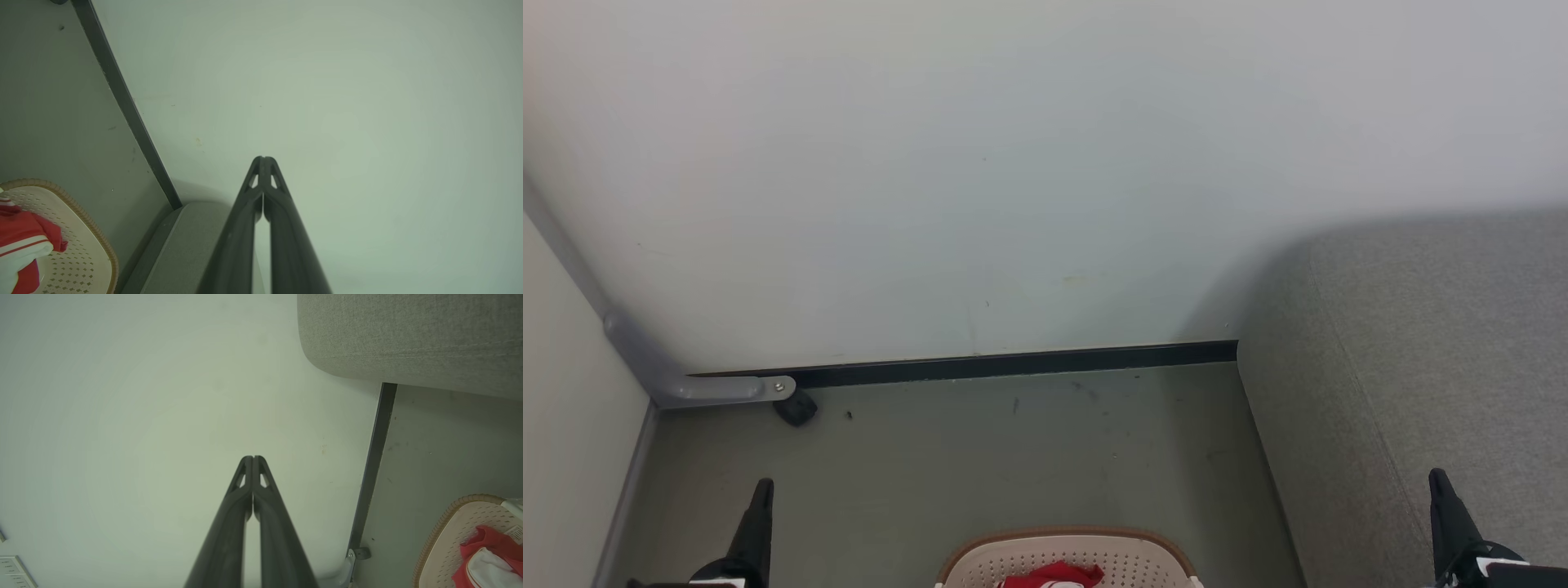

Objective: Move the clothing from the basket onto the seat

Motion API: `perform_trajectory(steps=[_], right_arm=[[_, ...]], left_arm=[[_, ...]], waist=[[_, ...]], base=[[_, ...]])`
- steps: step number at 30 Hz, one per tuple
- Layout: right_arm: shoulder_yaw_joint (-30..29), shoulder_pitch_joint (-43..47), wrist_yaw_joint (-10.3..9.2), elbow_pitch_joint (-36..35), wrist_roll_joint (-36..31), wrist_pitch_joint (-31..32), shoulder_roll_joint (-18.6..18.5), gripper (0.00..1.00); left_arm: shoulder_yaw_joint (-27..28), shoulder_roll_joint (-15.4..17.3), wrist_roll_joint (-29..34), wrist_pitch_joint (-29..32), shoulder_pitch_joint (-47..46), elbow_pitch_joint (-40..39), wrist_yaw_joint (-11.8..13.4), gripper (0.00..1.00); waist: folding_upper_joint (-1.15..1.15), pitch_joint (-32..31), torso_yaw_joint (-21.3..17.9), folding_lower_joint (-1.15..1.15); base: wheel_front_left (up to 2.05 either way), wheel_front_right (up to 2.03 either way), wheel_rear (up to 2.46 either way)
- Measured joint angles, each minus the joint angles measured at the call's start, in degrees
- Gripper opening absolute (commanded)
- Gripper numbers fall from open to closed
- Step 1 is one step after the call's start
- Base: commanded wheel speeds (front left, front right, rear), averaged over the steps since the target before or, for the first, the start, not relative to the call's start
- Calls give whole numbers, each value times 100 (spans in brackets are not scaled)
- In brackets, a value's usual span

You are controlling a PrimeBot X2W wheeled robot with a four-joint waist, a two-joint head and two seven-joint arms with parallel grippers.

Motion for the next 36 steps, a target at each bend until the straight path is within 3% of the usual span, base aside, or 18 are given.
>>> perform_trajectory(steps=[30,31,36], right_arm=[[0,0,0,0,0,0,0,0],[0,0,0,0,0,0,0,100],[26,175,-4,250,-2,-1,79,100]], left_arm=[[1,-1,0,0,0,0,0,0],[1,-1,0,0,0,0,0,100],[-16,-71,-1,-2,186,256,9,100]], waist=[[0,0,0,0],[0,0,0,0],[0,0,0,0]], base=[[0,0,0],[0,0,0],[0,0,0]])
